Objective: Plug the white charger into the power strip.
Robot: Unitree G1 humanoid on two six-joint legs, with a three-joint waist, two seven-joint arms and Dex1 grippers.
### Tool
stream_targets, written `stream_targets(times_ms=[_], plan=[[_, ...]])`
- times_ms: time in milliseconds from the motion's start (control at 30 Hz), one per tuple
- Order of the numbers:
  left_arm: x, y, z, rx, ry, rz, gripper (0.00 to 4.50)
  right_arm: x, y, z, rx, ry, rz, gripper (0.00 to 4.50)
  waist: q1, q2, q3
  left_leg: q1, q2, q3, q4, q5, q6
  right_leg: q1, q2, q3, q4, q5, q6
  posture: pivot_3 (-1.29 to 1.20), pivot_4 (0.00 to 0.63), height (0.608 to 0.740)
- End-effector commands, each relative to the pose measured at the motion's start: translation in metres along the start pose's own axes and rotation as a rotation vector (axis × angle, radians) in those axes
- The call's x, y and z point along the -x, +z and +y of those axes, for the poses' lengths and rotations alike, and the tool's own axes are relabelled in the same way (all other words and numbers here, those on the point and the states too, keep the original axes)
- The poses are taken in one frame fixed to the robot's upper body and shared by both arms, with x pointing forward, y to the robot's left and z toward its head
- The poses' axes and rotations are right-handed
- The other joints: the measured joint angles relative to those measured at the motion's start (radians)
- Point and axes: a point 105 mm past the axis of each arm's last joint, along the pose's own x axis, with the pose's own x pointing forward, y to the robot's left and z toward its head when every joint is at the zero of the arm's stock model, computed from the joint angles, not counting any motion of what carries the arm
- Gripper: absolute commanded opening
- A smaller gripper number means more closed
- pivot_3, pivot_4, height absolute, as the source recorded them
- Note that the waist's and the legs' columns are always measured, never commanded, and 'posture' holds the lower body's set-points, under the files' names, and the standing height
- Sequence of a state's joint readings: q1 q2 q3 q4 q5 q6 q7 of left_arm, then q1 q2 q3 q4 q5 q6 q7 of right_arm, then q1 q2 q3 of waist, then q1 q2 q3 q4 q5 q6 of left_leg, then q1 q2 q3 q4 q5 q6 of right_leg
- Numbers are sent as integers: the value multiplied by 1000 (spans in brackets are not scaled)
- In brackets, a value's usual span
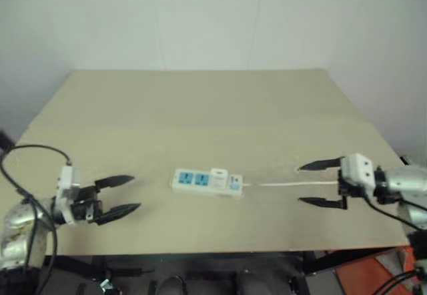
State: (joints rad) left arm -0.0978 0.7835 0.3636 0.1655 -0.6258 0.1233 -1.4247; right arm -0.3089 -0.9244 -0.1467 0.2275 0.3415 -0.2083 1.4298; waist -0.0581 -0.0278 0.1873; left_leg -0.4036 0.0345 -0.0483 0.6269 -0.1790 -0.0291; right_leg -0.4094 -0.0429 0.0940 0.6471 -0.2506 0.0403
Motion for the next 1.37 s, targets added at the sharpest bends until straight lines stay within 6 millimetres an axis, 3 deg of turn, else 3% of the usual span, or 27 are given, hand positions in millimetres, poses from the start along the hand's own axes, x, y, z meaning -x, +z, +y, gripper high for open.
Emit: stream_targets(times_ms=[33, 200, 267, 667, 1200, 1367], plan=[[-3, 6, 5, -55, 26, 2, 4500, 11, 6, 1, -8, -67, 2, 4473, 1, 0, 0, 1, 0, 1, 0, 0, 0, 1, 0, 0, 0, 0, 0, 0, 150, 740], [-11, 23, 2, -73, -19, -44, 4500, 10, 8, 18, -56, -80, 19, 4473, 11, 0, 0, -3, 0, 3, 2, 1, 0, 0, 0, 2, -1, 0, 1, 0, 150, 740], [-11, 25, 5, -77, -8, -45, 4500, 10, 11, 19, -60, -91, 20, 4473, 9, 0, 0, -3, 0, 5, 2, 1, 0, -1, 0, 3, -1, 3, 7, 0, 150, 740], [-28, 26, 15, -105, -52, -26, 4500, 24, 9, 25, -82, -152, 93, 4473, 15, -1, 1, -4, 0, 5, 2, 1, 0, 0, 0, 3, -2, 2, 8, 0, 150, 740], [-45, 33, 10, -105, -87, -70, 4500, 7, 2, 23, -81, -174, 105, 4473, 15, -2, 1, -3, 0, 6, 3, 1, 0, 0, 0, 3, -1, 2, 9, 0, 150, 740], [-48, 29, 13, -113, -90, -59, 4500, 0, 10, 32, -183, -119, 67, 4473, 15, -2, 1, -3, 1, 6, 3, 1, 0, 0, 0, 3, -1, 3, 10, 0, 150, 740]])
